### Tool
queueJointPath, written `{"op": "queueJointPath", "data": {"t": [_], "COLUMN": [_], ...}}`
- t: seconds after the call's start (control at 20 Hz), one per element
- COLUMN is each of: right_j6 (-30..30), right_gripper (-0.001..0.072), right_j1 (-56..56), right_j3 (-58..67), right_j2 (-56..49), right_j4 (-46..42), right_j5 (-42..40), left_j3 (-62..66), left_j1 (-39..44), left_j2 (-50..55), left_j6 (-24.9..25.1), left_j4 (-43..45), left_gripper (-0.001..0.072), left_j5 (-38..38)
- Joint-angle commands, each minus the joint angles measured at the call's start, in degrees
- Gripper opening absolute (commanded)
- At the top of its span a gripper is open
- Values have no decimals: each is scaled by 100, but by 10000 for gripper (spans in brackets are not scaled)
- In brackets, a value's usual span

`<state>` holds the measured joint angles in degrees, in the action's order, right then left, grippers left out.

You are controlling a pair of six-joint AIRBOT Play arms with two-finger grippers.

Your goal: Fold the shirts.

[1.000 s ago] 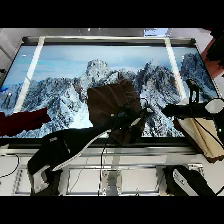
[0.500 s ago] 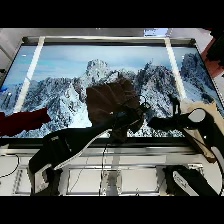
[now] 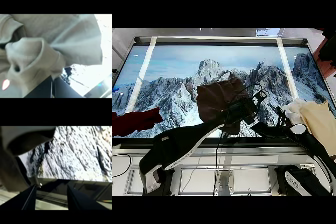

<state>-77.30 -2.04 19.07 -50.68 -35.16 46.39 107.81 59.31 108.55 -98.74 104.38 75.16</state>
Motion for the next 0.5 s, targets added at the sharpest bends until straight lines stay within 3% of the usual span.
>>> {"op": "queueJointPath", "data": {"t": [0.0,0.25,0.45], "right_j6": [85,87,907], "right_gripper": [449,450,481], "right_j1": [-13,-13,-13], "right_j3": [-76,-76,-79], "right_j2": [-4,-4,-4], "right_j4": [291,505,2057], "right_j5": [-354,-767,-999], "left_j3": [280,278,278], "left_j1": [-4,-4,-4], "left_j2": [-20,-22,-22], "left_j6": [264,284,326], "left_j4": [-37,-245,-525], "left_gripper": [9,9,9], "left_j5": [693,1139,1130]}}
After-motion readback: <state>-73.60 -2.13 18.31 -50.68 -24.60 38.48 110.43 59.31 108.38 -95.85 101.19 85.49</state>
